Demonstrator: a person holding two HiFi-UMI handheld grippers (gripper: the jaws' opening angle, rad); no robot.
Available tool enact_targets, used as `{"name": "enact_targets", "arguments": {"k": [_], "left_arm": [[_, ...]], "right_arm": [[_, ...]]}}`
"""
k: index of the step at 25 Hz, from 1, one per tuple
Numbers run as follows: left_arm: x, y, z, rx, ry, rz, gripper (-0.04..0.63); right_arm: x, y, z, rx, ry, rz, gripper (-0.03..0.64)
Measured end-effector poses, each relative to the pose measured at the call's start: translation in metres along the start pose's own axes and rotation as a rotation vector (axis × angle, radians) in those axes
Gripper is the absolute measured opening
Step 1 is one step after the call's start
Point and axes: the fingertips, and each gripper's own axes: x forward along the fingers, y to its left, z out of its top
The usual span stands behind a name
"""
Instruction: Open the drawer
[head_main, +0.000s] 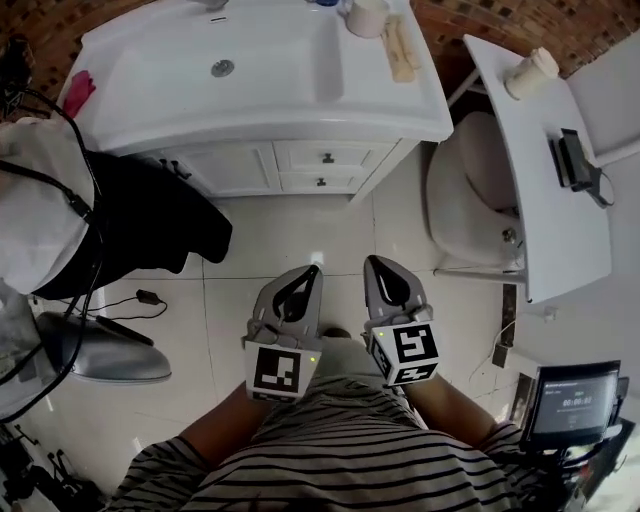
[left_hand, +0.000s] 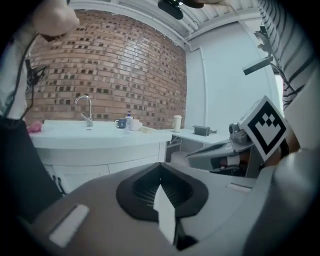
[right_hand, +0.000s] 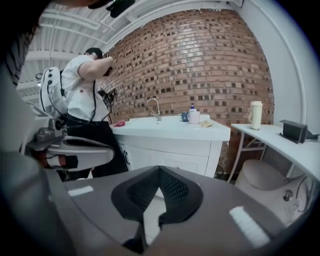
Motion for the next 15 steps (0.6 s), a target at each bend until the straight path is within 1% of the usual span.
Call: {"name": "enact_targets", "arguments": {"k": [2, 4, 5, 7, 11, 15], "left_arm": [[0.024, 0.006, -0.04, -0.021, -0.022, 0.042, 0.015], [0.047, 0.014, -0.083, -0.067, -0.043, 0.079, 0.015], [0.058, 0.018, -0.103, -0.087, -0.056, 0.088, 0.015], [0.079, 0.023, -0.138, -0.101, -0.086, 0.09, 0.015], [0.112, 0.028, -0.193, -0.056, -0.114, 0.082, 0.015], [0.131, 0.036, -0.228, 0.0, -0.121, 0.092, 0.015]], "right_arm": [[0.038, -0.008, -0.041, -0.026, 0.003, 0.0, 0.002], [0.077, -0.018, -0.083, -0.044, -0.006, -0.004, 0.002], [0.098, -0.023, -0.103, -0.049, -0.013, -0.008, 0.002], [0.139, -0.035, -0.143, -0.046, -0.027, -0.022, 0.002], [0.219, -0.059, -0.203, -0.049, -0.061, -0.048, 0.002], [0.291, -0.068, -0.237, -0.092, -0.086, -0.076, 0.002]]}}
